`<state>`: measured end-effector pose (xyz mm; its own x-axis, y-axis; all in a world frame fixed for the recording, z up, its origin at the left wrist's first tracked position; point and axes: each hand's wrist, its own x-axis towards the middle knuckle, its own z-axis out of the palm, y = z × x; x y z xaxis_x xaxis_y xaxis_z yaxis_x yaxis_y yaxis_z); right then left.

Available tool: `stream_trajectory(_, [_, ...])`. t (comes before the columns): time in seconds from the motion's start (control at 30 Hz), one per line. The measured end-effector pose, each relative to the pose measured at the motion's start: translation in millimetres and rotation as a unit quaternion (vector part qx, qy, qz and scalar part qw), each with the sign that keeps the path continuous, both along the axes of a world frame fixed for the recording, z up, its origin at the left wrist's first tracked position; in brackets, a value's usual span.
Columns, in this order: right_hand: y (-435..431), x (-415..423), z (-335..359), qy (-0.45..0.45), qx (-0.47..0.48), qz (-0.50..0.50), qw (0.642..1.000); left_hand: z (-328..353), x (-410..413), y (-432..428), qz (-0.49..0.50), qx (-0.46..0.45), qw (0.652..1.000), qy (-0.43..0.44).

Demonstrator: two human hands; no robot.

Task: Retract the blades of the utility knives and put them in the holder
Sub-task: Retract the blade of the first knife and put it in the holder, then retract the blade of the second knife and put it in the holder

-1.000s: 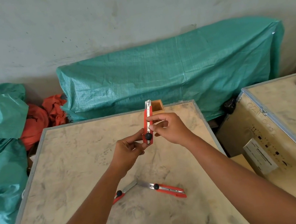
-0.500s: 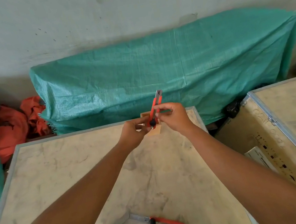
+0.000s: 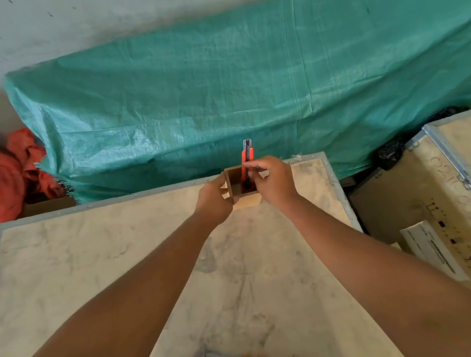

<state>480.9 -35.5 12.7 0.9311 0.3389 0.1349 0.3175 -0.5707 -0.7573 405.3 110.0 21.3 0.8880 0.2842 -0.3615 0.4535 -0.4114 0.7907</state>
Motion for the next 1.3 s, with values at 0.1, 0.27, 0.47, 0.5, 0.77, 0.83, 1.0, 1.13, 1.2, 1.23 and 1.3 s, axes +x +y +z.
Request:
stream_trajectory(0.1, [0, -1, -5, -0.011, -0.009, -0.008, 1.0, -1, -1, 2, 0.0, -0.003, 1.0, 0.0])
stream_trajectory(0.27, [1, -6, -6, 0.0, -0.008, -0.021, 1.0, -1, -3, 4, 0.003, 0.0, 1.0, -0.007])
stream_trajectory(0.47, [-9, -27, 12, 0.045, 0.028, -0.038, 0.998, 20, -23, 0, 0.033, -0.011, 0.999, -0.022])
stream_trajectory(0.5, [-11, -33, 15, 0.055, 0.034, -0.044, 0.997, 23, -30, 0, 0.04, -0.01, 0.999, -0.022])
stream_trajectory(0.77, [-20, -125, 52, 0.165, 0.07, -0.053, 0.982, 37, -132, 18, 0.052, -0.014, 0.999, 0.001])
stream_trajectory(0.83, [-17, -157, 54, 0.201, 0.073, -0.044, 0.976, 35, -169, 26, 0.063, -0.017, 0.998, 0.005])
stream_trajectory(1.0, [5, -236, 42, 0.25, 0.05, -0.007, 0.967, 24, -258, 48, 0.099, -0.018, 0.995, 0.019])
stream_trajectory(1.13, [26, -297, 25, 0.291, 0.031, 0.003, 0.956, 9, -319, 67, 0.121, -0.031, 0.991, 0.046])
stream_trajectory(1.2, [35, -328, 13, 0.321, 0.023, 0.012, 0.947, 0, -347, 75, 0.117, -0.025, 0.991, 0.063])
stream_trajectory(1.23, [39, -341, 5, 0.336, 0.015, 0.017, 0.942, -5, -359, 79, 0.11, -0.018, 0.991, 0.072])
stream_trajectory(1.3, [46, -367, -9, 0.37, -0.009, 0.02, 0.929, -13, -382, 83, 0.094, -0.003, 0.991, 0.09])
